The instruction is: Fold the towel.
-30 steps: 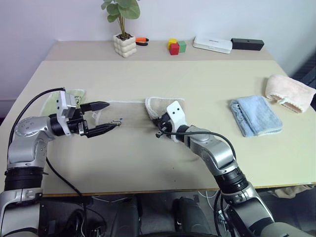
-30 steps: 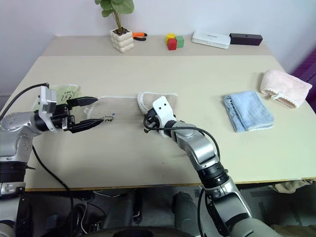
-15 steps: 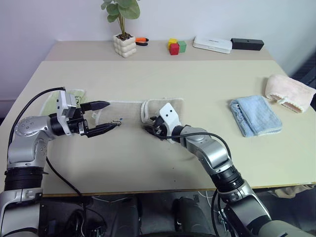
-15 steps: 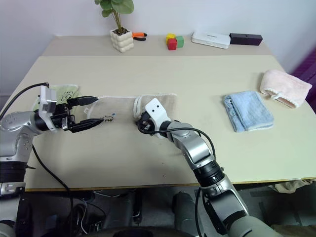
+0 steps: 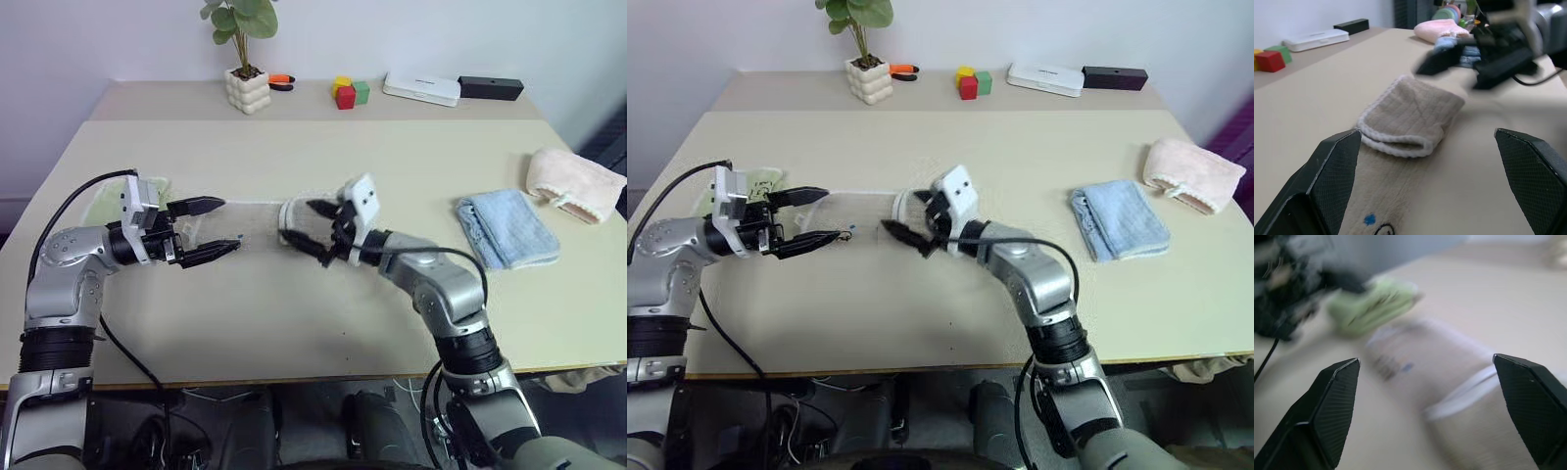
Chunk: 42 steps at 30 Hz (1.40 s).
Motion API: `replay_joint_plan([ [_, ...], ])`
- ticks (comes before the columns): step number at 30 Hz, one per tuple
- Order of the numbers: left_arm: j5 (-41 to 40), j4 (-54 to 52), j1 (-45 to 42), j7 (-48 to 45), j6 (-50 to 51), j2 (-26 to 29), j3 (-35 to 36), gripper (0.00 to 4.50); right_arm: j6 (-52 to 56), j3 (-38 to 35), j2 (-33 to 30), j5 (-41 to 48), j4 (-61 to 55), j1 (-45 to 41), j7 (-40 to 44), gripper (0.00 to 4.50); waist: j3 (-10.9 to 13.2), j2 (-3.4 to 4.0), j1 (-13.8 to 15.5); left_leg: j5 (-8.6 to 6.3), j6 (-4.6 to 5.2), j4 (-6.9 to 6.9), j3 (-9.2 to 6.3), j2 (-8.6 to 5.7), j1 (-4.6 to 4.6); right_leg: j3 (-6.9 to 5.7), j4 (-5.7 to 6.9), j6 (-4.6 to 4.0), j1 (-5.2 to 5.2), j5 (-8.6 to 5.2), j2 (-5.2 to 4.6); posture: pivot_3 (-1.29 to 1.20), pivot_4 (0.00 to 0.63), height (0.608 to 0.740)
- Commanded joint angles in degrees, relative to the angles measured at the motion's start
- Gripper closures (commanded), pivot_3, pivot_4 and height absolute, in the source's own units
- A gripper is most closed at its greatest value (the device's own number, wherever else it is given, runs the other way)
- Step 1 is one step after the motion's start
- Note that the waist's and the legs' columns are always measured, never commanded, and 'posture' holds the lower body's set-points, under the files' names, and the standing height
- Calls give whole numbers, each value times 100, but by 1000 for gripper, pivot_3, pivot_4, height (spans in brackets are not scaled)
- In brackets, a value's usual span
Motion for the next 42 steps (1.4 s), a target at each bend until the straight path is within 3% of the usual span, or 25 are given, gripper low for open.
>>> replay_joint_plan([
  [1,-20,-34,-100,16,-88,5,36,0,-555,-176,61,-262,580,-226,-258,1871,0,0,-7,0,0,-1,1,0,0,0,-1,0,0,0,0,0,150,735],
  [6,-36,-116,-57,24,-29,-27,1,0,-1478,38,260,-843,1752,-449,-477,4458,1,2,-22,0,0,-2,2,0,-1,0,-1,0,-2,0,0,0,150,735],
  [12,-32,-274,82,78,15,-15,4,0,-2774,125,625,-1275,3114,-387,-540,4458,2,4,-39,0,0,-4,3,1,0,0,-1,0,-3,0,0,0,150,735],
  [20,-74,-436,230,175,110,29,56,0,-3336,636,493,-2008,3888,-287,-348,4458,1,2,-22,1,-1,-2,3,0,2,0,1,0,1,0,-2,0,150,735],
  [24,-144,-507,279,206,245,-2,56,0,-3404,585,513,-1946,3796,-356,-137,3250,1,2,-34,1,-1,-2,2,1,4,0,1,0,3,0,-2,0,150,735],
  [30,-124,-637,413,348,437,29,38,0,-3203,310,494,-1769,3328,-549,-168,142,2,4,-32,1,-1,-2,3,1,4,0,1,0,2,0,-2,0,150,735],
  [35,-195,-766,493,501,688,19,60,0,-3020,118,438,-1691,3161,-704,-205,56,2,4,-23,1,-2,-2,3,1,3,0,0,0,2,0,-3,0,150,735],
  [38,-358,-948,647,899,1494,140,153,0,-2752,-25,349,-1578,2766,-770,-216,56,4,7,-37,1,-2,-4,3,1,2,0,0,0,0,0,-2,0,150,735],
  [42,-1323,-1427,930,1399,2895,263,718,0,-2247,-199,144,-899,1751,-666,433,56,8,9,-40,1,-1,-5,2,4,-2,1,1,0,-6,0,-3,0,150,735],
])
